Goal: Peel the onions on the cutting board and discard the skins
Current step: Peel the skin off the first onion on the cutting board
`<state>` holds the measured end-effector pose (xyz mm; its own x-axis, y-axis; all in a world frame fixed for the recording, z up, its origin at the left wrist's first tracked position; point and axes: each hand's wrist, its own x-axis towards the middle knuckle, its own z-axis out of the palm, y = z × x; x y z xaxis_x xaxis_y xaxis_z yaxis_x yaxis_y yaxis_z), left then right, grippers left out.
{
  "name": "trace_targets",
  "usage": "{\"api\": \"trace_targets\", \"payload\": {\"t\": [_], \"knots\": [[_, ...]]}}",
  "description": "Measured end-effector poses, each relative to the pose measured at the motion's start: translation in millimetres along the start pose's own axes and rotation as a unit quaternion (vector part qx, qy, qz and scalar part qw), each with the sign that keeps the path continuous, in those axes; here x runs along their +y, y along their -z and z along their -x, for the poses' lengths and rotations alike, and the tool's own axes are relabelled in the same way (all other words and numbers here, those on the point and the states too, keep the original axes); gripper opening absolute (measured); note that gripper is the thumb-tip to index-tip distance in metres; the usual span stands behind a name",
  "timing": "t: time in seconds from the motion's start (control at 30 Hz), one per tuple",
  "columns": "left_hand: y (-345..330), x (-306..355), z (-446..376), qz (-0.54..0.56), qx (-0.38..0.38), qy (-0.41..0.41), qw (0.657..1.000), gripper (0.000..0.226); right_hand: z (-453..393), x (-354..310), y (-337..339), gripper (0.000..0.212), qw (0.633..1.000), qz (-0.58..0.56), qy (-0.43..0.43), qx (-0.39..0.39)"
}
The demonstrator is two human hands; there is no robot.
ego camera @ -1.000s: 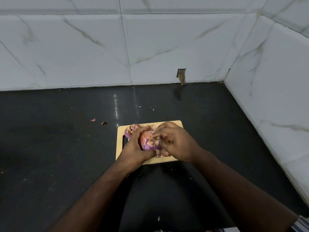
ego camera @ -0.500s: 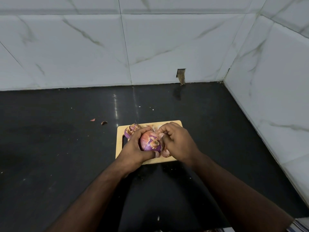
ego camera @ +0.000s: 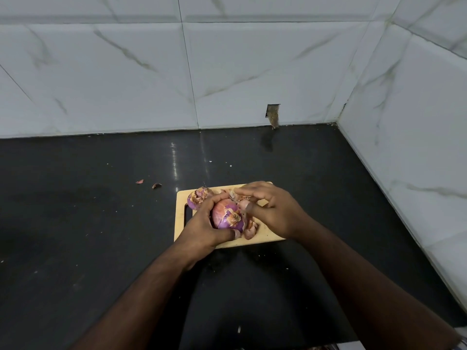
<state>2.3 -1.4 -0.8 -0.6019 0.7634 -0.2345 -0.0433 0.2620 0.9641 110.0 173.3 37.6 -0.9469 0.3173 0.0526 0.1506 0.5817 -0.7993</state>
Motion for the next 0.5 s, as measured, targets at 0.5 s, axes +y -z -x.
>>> {"api": "trace_targets", "payload": {"t": [0.5], "knots": [[3.5, -6.8, -2.1, 0.011, -0.005, 0.000, 1.000, 0.084, -8.7, 20.5, -17.5, 0.017, 0.988, -0.018, -0.121, 0.093]]}}
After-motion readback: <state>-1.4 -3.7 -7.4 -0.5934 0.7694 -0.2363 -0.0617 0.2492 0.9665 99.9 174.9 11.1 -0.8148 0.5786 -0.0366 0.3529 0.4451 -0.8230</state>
